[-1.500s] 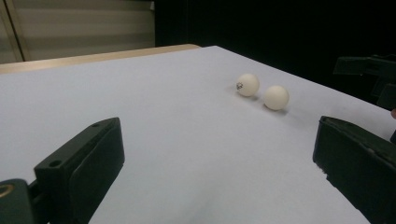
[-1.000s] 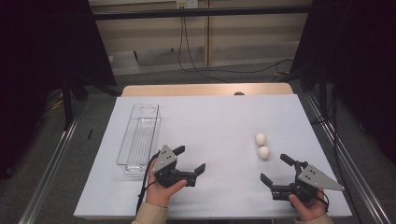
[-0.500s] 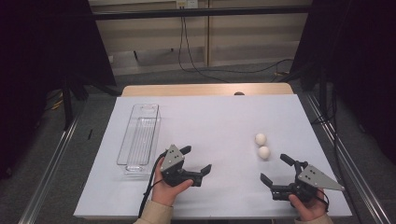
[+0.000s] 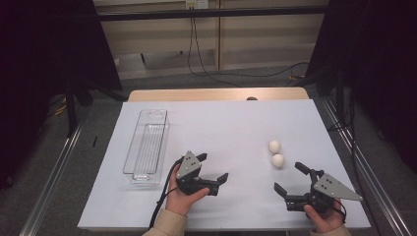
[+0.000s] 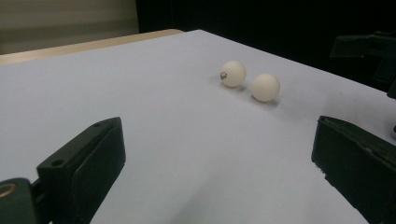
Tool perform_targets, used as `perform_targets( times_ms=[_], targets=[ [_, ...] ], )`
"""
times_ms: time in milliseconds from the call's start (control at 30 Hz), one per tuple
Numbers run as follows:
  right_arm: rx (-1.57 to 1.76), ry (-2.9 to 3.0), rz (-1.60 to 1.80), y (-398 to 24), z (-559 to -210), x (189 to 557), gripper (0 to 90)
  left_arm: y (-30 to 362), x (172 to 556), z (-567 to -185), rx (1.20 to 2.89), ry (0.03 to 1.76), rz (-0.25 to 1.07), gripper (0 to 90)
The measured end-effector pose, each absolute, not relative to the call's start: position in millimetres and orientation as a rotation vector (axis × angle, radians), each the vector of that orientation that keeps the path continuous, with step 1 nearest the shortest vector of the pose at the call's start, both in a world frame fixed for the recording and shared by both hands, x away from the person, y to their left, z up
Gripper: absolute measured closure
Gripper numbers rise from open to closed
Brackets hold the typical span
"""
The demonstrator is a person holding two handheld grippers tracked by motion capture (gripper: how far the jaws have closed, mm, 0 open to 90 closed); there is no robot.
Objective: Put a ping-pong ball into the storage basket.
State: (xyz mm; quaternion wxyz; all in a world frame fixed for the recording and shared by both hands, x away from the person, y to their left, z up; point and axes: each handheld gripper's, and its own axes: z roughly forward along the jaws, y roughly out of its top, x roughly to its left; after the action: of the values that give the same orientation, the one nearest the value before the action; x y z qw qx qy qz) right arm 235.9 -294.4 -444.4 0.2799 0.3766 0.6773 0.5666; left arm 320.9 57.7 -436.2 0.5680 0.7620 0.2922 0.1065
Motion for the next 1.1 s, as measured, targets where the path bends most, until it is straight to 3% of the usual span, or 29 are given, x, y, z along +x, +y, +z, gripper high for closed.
perform_targets(
  times_ms=[1100],
  targets=[
    [1.000,1.820,1.523,-293.6,-444.0,235.9,1.1,36.8,326.3,-439.1,1.838,0.664,0.237,3.1]
  ],
)
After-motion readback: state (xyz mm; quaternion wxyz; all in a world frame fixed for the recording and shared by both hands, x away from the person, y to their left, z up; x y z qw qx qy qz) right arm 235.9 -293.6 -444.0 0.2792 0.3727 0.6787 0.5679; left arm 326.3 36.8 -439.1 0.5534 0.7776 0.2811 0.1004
